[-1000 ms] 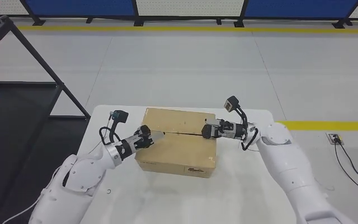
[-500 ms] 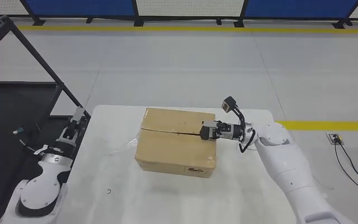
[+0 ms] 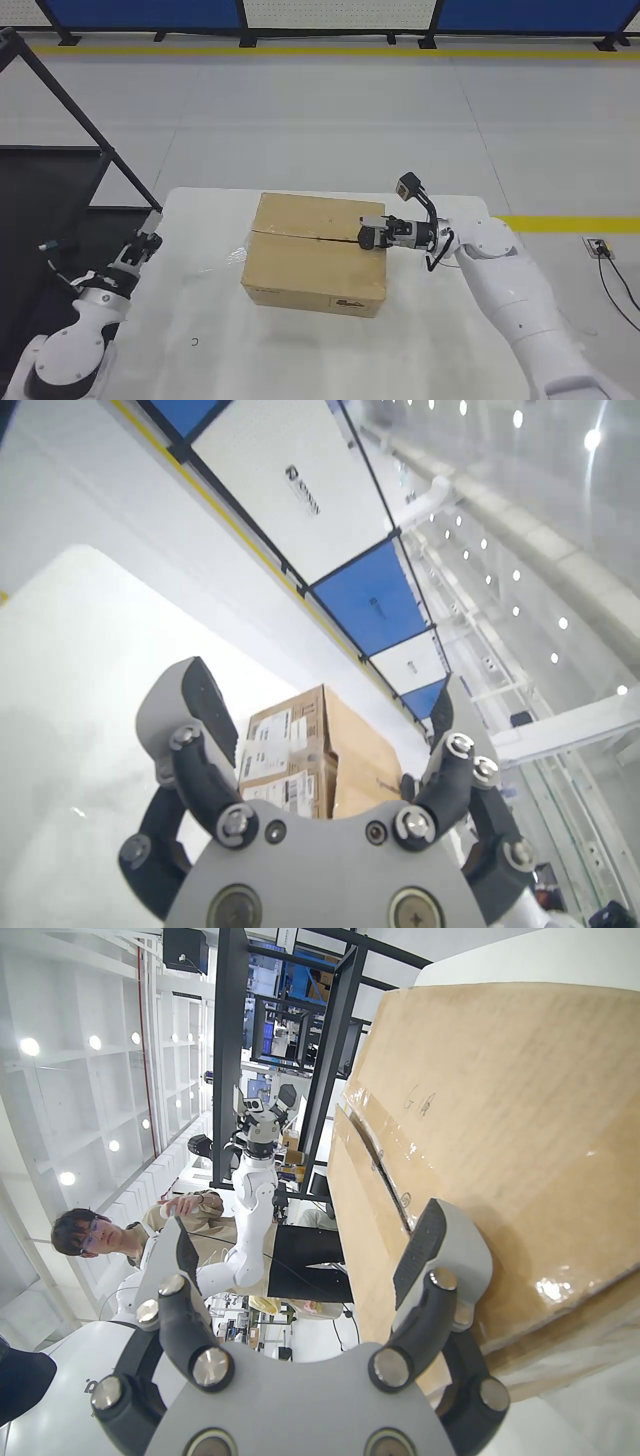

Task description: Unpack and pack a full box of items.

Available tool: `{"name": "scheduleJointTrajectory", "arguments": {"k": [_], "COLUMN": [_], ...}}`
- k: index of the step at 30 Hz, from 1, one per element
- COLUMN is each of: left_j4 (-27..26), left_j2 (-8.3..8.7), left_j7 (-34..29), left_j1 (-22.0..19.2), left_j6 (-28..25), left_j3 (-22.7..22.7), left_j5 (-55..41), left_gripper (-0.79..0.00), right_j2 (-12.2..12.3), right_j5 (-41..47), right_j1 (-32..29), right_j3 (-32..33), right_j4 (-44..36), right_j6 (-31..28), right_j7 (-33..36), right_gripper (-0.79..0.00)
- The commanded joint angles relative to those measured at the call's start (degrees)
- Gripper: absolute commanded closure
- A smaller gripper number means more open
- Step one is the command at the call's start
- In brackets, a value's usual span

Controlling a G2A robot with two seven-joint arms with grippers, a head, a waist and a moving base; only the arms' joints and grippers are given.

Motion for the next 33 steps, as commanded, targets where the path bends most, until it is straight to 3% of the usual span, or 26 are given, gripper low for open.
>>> {"name": "scheduleJointTrajectory", "arguments": {"k": [1, 6, 9, 11, 17, 22, 28, 33], "left_j4": [2.34, 11.67, 17.00, 18.01, 18.01, 13.54, 12.10, 13.11], "left_j2": [-0.10, -0.55, -1.03, -1.02, -1.02, -0.83, -0.36, -0.26], "left_j7": [-2.69, -14.76, -21.03, -20.74, -20.74, -7.22, -0.79, -2.05], "left_j1": [-1.77, -8.69, -13.44, -15.20, -15.20, -13.02, -12.50, -13.59], "left_j6": [0.14, 1.60, 6.49, 7.73, 7.73, 10.88, 12.44, 8.00], "left_j3": [2.35, 6.70, 8.24, 9.04, 9.04, 12.42, 17.52, 20.69], "left_j5": [2.00, -4.46, -12.15, -9.78, -9.78, 11.16, 37.85, 49.31], "left_gripper": [-0.785, -0.785, -0.785, -0.785, -0.785, -0.785, -0.785, -0.785], "right_j2": [0.00, 0.22, 0.64, 0.88, 1.43, 1.63, 1.86, 2.10], "right_j5": [0.00, -0.65, -1.10, -1.30, -2.22, -2.23, -1.77, -1.85], "right_j1": [0.00, -1.56, -2.75, -3.43, -4.94, -5.58, -6.16, -6.52], "right_j3": [0.00, 0.12, 0.65, 0.92, 1.30, 1.24, 1.35, 1.39], "right_j4": [0.00, -2.42, -4.44, -5.52, -7.75, -9.01, -10.30, -10.98], "right_j6": [0.00, 1.06, 2.19, 2.82, 4.60, 5.02, 4.33, 4.43], "right_j7": [0.00, -2.20, -3.10, -3.39, -4.53, -4.71, -4.59, -4.40], "right_gripper": [-0.785, -0.785, -0.785, -0.785, -0.785, -0.785, -0.785, -0.785]}}
